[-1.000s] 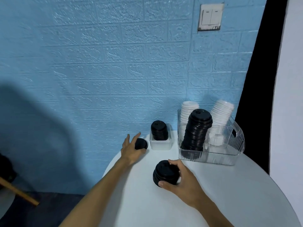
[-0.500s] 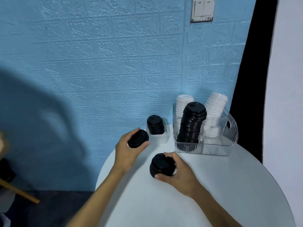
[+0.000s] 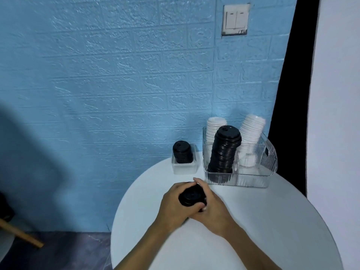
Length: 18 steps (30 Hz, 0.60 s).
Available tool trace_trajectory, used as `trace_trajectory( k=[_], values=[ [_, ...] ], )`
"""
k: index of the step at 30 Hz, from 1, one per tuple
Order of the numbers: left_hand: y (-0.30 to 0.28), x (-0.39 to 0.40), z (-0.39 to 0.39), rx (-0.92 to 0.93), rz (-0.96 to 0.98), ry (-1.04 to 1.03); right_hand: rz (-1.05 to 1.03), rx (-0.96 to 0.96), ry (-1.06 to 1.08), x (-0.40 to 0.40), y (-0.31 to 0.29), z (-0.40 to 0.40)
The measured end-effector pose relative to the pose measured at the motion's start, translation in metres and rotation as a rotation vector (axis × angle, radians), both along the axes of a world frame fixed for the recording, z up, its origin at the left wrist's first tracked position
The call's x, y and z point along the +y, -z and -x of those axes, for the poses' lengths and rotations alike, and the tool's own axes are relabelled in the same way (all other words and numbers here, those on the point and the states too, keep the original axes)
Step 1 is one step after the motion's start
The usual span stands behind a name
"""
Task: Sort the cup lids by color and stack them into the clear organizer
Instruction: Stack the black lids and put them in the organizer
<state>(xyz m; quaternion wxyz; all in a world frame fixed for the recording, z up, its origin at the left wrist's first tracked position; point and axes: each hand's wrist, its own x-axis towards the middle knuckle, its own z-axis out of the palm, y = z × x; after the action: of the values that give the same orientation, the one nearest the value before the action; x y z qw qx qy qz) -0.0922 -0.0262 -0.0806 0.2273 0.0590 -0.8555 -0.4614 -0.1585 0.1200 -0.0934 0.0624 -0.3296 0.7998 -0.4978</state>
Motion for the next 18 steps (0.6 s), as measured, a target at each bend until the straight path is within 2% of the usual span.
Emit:
trace_trajectory(
  k=[3, 6, 9, 11, 13, 18],
  values=[
    [-0.002, -0.003, -0.001, -0.017, -0.049, 0.031, 0.010, 0.030, -0.010, 0.000, 0.000, -0.001],
    [-0.010, -0.013, 0.002, 0.006, -0.196, 0.096, 0.002, 0.058, -0.012, -0.001, -0.002, 0.000],
    [-0.026, -0.029, 0.029, 0.134, -0.243, -0.018, -0.018, 0.037, -0.004, -0.002, -0.003, 0.002],
    [-0.039, -0.044, 0.060, 0.174, -0.157, -0.114, -0.028, 0.031, 0.000, -0.002, 0.000, 0.002],
    [-0.050, -0.061, 0.095, 0.136, -0.026, -0.156, -0.046, 0.031, -0.002, -0.003, 0.002, 0.004],
    [-0.064, -0.082, 0.162, -0.136, 0.200, -0.148, -0.066, 0.051, 0.006, -0.005, 0.001, 0.006]
  ],
)
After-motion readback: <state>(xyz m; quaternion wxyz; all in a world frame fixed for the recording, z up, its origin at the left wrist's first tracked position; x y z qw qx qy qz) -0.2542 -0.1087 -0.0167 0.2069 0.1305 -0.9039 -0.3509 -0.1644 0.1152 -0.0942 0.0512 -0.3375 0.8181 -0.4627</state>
